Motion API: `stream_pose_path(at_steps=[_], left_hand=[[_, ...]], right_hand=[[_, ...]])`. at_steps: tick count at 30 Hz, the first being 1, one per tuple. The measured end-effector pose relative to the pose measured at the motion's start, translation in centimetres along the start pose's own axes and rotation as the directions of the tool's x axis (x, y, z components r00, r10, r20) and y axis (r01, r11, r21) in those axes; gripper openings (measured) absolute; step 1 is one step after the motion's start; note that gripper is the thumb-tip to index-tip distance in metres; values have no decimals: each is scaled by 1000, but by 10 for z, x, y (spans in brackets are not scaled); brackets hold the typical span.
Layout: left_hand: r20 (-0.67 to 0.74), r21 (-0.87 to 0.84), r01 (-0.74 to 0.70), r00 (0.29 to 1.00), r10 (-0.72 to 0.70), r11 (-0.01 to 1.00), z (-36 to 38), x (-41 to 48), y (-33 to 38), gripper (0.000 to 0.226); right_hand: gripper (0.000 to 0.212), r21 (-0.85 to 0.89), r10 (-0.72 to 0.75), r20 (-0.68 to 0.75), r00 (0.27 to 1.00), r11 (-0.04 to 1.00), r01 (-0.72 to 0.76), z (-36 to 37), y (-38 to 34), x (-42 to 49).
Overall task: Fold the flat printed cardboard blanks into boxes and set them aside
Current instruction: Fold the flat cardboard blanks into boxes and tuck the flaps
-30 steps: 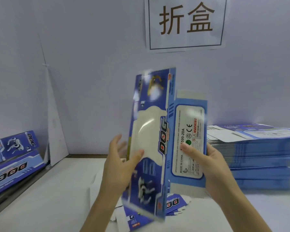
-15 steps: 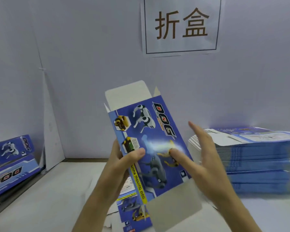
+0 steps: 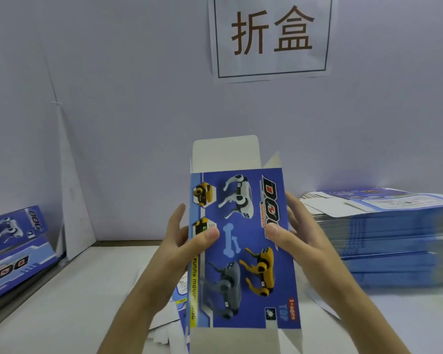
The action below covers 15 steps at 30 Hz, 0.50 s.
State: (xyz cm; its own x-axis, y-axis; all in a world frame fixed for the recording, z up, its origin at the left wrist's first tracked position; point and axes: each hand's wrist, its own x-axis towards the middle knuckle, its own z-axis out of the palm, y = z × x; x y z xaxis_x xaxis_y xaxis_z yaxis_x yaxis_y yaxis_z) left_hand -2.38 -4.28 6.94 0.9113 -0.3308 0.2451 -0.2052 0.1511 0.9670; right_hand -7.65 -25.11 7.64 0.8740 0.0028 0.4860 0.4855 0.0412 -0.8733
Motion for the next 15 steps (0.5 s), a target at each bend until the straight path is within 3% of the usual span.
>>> stream_pose_path(at_steps=[5, 6, 8, 10, 11, 13, 14, 15], left_hand=[[-150, -210, -204, 973, 174, 956, 0, 2, 2, 67], [-187, -199, -219, 965, 183, 955, -1, 4, 2, 72], [-283, -118, -192, 947, 152, 974, -1, 7, -1, 101], [-426, 174, -153, 879, 215, 973, 2, 8, -2, 123], [-445, 416, -155, 824, 350, 896, 4, 7, -2, 127], [-224, 832, -215, 712, 665, 511, 5, 5, -7, 127], [-79, 919, -239, 669, 739, 314, 4, 5, -7, 125], [35, 949, -258, 657, 753, 181, 4, 5, -8, 122]], right_hand=[[94, -205, 202, 163, 966, 964, -167, -8, 6, 1], [98, -216, 247, 181, 952, 954, -207, -9, 8, 1], [102, -205, 284, 99, 954, 944, -260, -8, 9, 2], [95, -296, 218, -22, 976, 931, -215, -4, 12, 3], [88, -383, 157, -57, 986, 909, -166, -1, 14, 4], [78, -530, 47, -100, 994, 843, -93, 4, 17, 5], [74, -571, 10, -105, 994, 818, -68, 5, 19, 4], [69, -609, -39, -97, 994, 793, -28, 5, 20, 4]])
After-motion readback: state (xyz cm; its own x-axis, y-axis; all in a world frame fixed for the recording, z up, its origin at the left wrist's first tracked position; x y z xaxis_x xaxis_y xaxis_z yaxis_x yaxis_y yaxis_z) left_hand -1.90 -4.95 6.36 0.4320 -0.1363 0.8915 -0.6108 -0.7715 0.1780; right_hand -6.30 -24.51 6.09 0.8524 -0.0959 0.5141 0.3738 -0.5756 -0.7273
